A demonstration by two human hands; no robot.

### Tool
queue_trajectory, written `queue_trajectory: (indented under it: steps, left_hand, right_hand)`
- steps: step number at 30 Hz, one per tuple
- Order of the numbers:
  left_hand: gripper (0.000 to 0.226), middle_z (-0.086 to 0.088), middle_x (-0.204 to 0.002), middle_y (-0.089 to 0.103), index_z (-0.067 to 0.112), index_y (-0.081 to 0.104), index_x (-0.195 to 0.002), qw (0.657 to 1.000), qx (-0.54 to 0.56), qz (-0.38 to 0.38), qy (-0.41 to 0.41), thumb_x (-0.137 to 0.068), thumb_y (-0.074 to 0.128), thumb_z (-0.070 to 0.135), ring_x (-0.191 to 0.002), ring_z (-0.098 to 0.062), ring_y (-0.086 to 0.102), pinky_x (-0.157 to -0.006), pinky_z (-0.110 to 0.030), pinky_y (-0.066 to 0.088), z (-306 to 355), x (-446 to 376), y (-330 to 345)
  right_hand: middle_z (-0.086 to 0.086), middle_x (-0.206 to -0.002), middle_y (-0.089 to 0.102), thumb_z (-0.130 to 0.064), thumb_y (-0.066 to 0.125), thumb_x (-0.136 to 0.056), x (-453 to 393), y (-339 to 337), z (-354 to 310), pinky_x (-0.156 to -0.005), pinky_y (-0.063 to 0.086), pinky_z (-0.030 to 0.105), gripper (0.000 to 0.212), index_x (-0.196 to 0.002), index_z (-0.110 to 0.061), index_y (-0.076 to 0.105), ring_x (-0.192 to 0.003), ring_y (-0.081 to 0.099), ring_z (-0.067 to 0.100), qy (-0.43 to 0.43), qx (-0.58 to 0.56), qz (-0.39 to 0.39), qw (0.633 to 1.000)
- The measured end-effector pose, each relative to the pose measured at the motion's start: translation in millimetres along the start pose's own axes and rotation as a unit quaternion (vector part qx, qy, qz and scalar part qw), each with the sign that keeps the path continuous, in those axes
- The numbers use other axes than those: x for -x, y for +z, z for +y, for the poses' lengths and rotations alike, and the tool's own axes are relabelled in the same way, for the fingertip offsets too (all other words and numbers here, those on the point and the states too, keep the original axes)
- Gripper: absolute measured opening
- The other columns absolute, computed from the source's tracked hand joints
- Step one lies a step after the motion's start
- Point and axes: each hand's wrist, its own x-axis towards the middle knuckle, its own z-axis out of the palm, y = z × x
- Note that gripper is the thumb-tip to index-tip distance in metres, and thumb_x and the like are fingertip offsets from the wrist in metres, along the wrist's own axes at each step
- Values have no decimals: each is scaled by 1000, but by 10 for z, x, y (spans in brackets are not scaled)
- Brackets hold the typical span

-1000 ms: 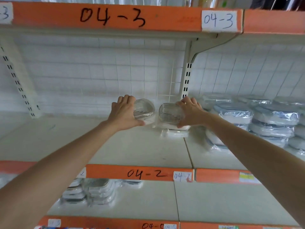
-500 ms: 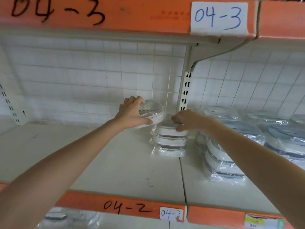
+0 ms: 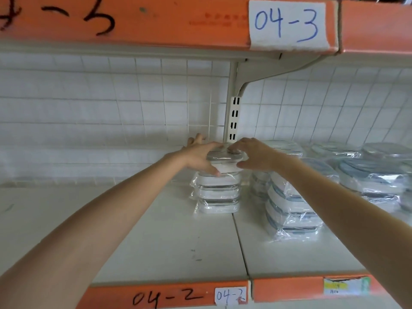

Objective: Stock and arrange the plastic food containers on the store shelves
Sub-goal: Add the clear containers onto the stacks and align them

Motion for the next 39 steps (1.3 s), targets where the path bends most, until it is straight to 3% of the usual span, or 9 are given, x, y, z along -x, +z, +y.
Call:
queue_trajectory:
  steps: [3, 6, 8, 13, 16, 22, 28, 34, 39]
  left_hand:
    - [107, -14, -144, 15, 28, 18, -147, 996, 57, 12, -69, -64, 81, 51, -134, -34, 27, -105, -37, 34, -155, 68, 44]
    - [97, -10, -133, 42, 12, 25, -140, 985, 135, 22, -104, -67, 80, 47, -114, -23, 46, -80, -26, 38, -238, 111, 140]
    - [87, -6, -123, 52, 10, 32, -134, 984, 149, 33, -96, -70, 80, 44, -102, -17, 48, -72, -25, 38, -244, 117, 188]
    - [76, 3, -108, 52, 13, 44, -125, 978, 163, 78, -106, -66, 82, 44, -98, -14, 50, -72, -24, 38, -214, 144, 254]
    - [55, 8, -93, 55, 16, 54, -105, 971, 171, 105, -127, -67, 82, 44, -92, -13, 53, -62, -20, 37, -248, 179, 301]
    - [55, 0, -105, 55, 9, 56, -115, 965, 138, 132, -178, -77, 74, 45, -97, -15, 53, -76, -24, 38, -160, 260, 379]
    - [31, -8, -97, 65, 11, 60, -85, 981, 2, 104, -165, -88, 60, 42, -95, -28, 60, -73, -30, 44, -29, 550, 365]
    - [11, -3, -87, 60, 16, 58, -81, 987, -56, 88, -121, -83, 61, 26, -90, -28, 60, -71, -29, 45, -6, 939, 146]
    - [26, -7, -112, 61, 15, 58, -106, 987, -106, 59, -102, -88, 57, 34, -100, -26, 57, -83, -33, 48, -112, 1386, 94]
  right_hand:
    - [5, -132, 47, -27, 60, -89, -19, 37, -42, -103, 36, 41, 50, -137, -23, 45, -121, 40, 26, 3, 18, 24, 1000]
    - [4, -129, 48, -31, 59, -90, -25, 63, -83, -99, 40, 43, 46, -134, -25, 46, -120, 40, 25, 9, 20, 46, 999]
    - [4, -127, 49, -31, 60, -90, -20, 65, -90, -98, 41, 43, 46, -133, -25, 47, -119, 40, 24, 14, 23, 48, 999]
    - [5, -127, 48, -35, 60, -89, -5, 63, -88, -97, 43, 42, 47, -133, -25, 47, -121, 40, 23, 20, 38, 54, 998]
    - [5, -128, 46, -38, 58, -90, -18, 96, -132, -93, 41, 40, 47, -134, -26, 46, -124, 37, 23, 25, 46, 68, 996]
    - [6, -129, 44, -40, 55, -91, -40, 132, -135, -98, 38, 42, 47, -135, -26, 45, -125, 37, 24, 17, 85, 82, 993]
    - [9, -128, 43, -28, 56, -91, 94, 197, -225, -98, 39, 41, 46, -135, -18, 46, -123, 36, 25, 9, 78, 113, 990]
    - [5, -130, 44, -18, 54, -90, 288, 117, -490, -96, 38, 36, 41, -130, -13, 48, -123, 35, 21, -42, 82, 141, 986]
    - [5, -134, 47, -23, 54, -91, 447, 154, -933, -100, 38, 37, 47, -136, -17, 44, -127, 38, 23, -117, 70, 14, 990]
